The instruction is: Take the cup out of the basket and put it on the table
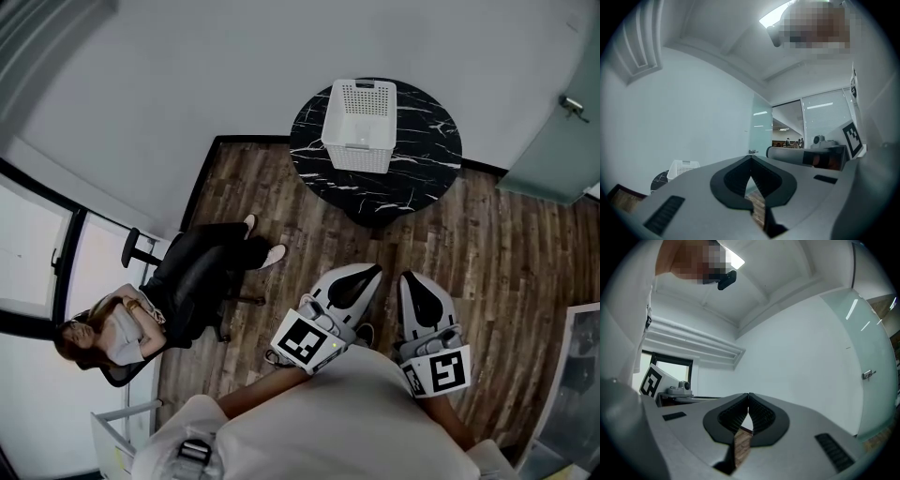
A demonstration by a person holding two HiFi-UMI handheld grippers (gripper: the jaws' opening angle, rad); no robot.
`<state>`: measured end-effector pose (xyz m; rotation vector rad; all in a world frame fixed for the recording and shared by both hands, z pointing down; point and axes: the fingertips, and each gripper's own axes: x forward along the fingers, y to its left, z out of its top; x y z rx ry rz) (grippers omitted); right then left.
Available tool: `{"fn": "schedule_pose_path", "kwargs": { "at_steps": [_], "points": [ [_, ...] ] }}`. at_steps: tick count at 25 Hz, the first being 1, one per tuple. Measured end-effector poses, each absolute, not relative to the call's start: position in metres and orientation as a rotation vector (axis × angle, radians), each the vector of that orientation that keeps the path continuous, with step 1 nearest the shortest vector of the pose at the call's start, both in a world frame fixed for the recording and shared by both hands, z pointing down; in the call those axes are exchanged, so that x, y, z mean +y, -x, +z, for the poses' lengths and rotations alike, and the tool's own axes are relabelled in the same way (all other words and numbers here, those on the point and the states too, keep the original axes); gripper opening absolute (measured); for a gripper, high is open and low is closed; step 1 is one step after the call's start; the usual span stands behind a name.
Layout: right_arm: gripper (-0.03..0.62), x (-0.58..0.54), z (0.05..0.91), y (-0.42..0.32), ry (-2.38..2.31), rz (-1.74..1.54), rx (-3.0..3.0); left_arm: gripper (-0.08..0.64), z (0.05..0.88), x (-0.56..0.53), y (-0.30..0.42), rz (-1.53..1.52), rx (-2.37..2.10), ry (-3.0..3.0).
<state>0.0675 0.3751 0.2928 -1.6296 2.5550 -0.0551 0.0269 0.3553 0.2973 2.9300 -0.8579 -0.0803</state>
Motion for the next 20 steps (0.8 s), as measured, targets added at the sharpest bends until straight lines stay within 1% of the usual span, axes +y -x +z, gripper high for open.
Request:
{"fn": "schedule_pose_path", "kwargs": {
  "at_steps": [12, 20],
  "points": [
    [0.008, 0.365, 0.302, -0.073, 1.626, -0.074, 2.546, 0.005, 0.295, 0.344, -0.035, -0.095, -0.846, -2.975],
    [0.008, 0.310, 0.302, -0.051, 1.591, -0.036, 2.592, 0.005, 0.295, 0.290, -0.012, -0.132, -0.907, -2.960]
  ]
}}
